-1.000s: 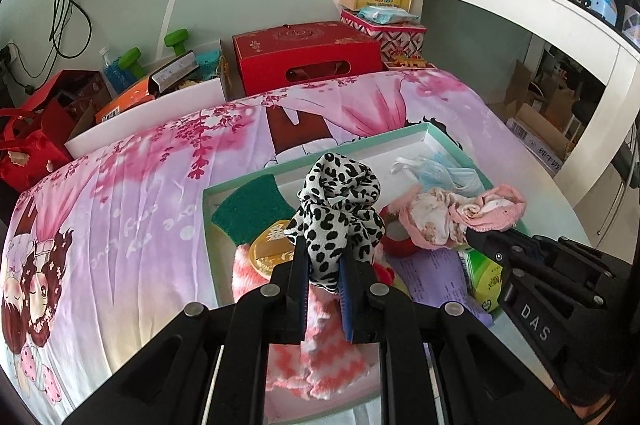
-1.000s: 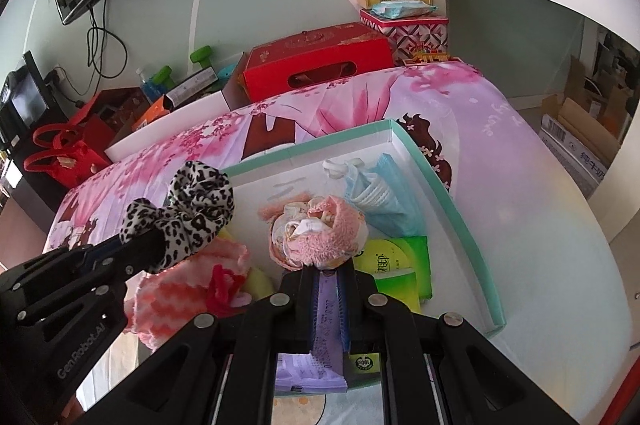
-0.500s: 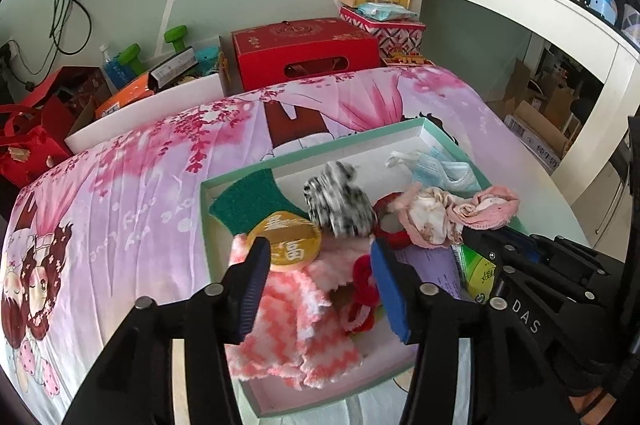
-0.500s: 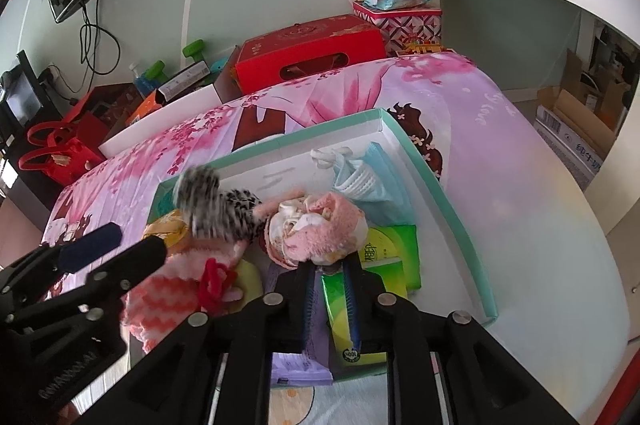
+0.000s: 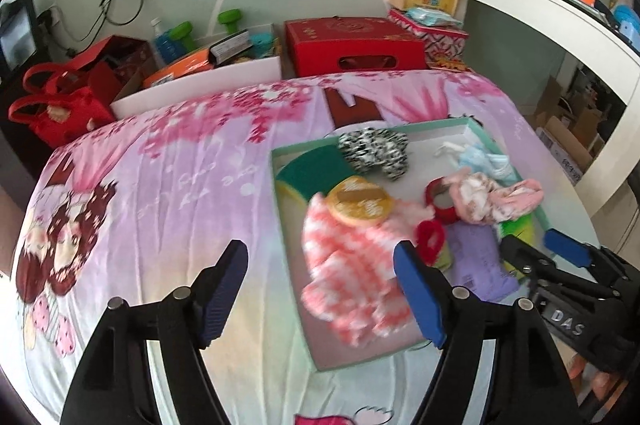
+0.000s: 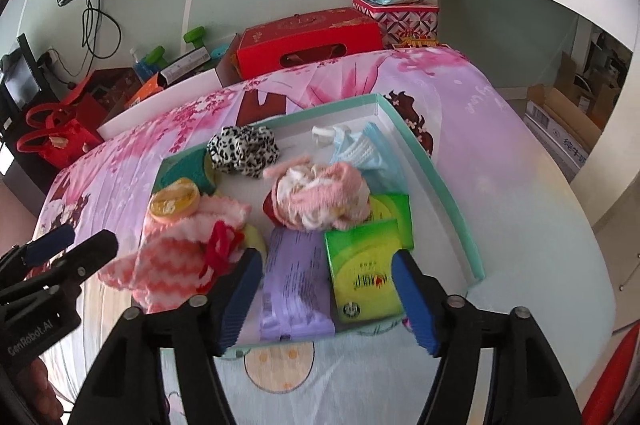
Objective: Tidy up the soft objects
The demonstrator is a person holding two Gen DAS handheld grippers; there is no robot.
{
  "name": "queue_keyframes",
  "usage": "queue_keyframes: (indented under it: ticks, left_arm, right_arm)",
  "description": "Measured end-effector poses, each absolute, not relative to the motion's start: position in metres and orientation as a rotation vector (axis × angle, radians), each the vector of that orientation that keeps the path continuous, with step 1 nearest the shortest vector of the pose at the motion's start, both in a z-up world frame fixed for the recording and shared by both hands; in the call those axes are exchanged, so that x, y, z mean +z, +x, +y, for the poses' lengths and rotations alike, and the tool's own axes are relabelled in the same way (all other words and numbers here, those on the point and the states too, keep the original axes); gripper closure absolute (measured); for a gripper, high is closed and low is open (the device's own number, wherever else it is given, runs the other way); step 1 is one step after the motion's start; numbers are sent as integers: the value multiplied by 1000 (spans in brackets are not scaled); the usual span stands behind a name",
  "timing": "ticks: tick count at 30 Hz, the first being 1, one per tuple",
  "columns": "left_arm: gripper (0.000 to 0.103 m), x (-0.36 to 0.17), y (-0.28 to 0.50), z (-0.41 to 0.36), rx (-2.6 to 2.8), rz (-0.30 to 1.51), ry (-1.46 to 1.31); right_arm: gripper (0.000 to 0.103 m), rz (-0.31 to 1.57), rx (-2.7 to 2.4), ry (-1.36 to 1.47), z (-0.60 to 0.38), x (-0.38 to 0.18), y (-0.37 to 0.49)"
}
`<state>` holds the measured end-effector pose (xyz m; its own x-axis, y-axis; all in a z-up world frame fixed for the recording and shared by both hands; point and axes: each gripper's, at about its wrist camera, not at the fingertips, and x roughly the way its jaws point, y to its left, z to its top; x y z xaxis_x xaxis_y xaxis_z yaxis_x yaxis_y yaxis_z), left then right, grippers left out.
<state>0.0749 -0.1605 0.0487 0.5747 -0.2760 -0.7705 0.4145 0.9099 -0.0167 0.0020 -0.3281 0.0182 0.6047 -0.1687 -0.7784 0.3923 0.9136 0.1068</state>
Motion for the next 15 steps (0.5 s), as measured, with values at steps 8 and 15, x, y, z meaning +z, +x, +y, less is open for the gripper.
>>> queue_keyframes:
  ticks: [8, 15]
  left_arm:
    - [26, 32, 65, -122, -333, 916, 170]
    - [3, 24, 56, -90, -273, 915, 159]
  right_arm:
    - [20, 915, -314, 261, -303, 12, -11]
    - [0, 909, -289, 185, -264, 20, -17]
